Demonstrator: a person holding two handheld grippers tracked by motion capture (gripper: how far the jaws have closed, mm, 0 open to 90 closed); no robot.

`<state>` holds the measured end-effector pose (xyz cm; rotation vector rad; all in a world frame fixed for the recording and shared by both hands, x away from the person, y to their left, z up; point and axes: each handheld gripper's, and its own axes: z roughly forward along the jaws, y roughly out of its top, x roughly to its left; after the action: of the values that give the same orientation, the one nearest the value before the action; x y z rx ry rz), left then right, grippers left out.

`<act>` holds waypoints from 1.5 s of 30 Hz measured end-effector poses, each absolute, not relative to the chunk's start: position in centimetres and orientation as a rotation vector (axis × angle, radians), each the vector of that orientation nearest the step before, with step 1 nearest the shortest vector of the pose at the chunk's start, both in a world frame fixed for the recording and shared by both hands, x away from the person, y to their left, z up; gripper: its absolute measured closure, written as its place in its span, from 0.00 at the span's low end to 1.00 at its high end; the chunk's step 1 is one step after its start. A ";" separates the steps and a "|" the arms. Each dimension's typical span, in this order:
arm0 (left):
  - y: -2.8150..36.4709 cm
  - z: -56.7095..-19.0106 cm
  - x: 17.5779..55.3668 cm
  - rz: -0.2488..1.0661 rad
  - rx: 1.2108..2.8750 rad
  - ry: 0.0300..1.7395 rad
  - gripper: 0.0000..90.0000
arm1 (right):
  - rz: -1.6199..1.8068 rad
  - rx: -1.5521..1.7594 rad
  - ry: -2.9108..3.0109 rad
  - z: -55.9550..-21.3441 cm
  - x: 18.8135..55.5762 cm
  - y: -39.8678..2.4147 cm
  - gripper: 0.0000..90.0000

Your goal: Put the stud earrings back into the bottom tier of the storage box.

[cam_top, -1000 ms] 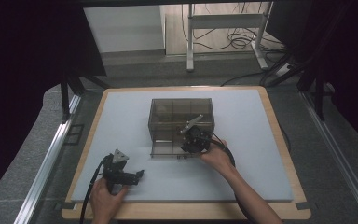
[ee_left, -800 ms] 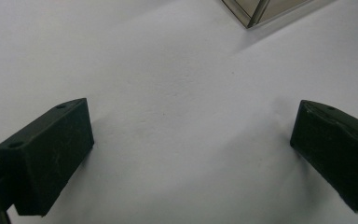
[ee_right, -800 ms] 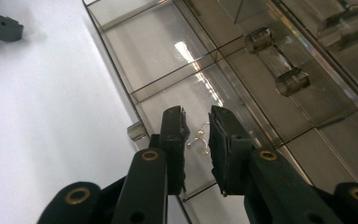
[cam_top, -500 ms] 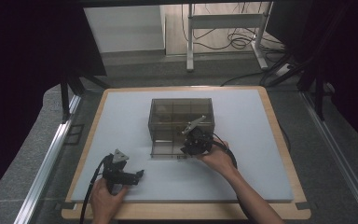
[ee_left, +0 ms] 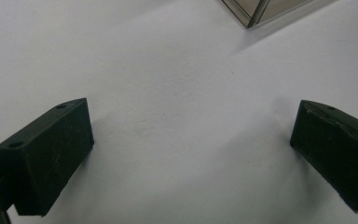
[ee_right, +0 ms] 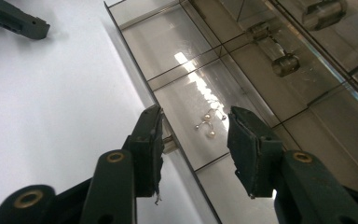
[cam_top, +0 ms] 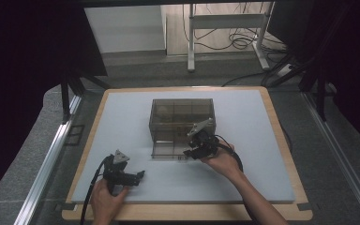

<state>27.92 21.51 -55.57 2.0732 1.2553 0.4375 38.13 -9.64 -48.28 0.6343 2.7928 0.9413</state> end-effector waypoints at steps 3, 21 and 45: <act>21.5 -55.6 27.9 0.437 2.073 1.255 0.00 | 0.945 0.627 2.790 -48.3 37.9 -9.8 0.56; 21.5 -55.6 27.9 0.440 2.076 1.252 0.00 | 0.999 0.614 2.742 -48.0 36.6 -11.1 0.38; 21.5 -55.6 27.9 0.442 2.070 1.255 0.00 | 1.019 0.609 2.685 -47.8 34.7 -13.6 0.23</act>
<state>27.94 21.50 -55.58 2.0698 1.2549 0.4419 34.67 -13.61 -47.77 0.6091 2.6849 1.0193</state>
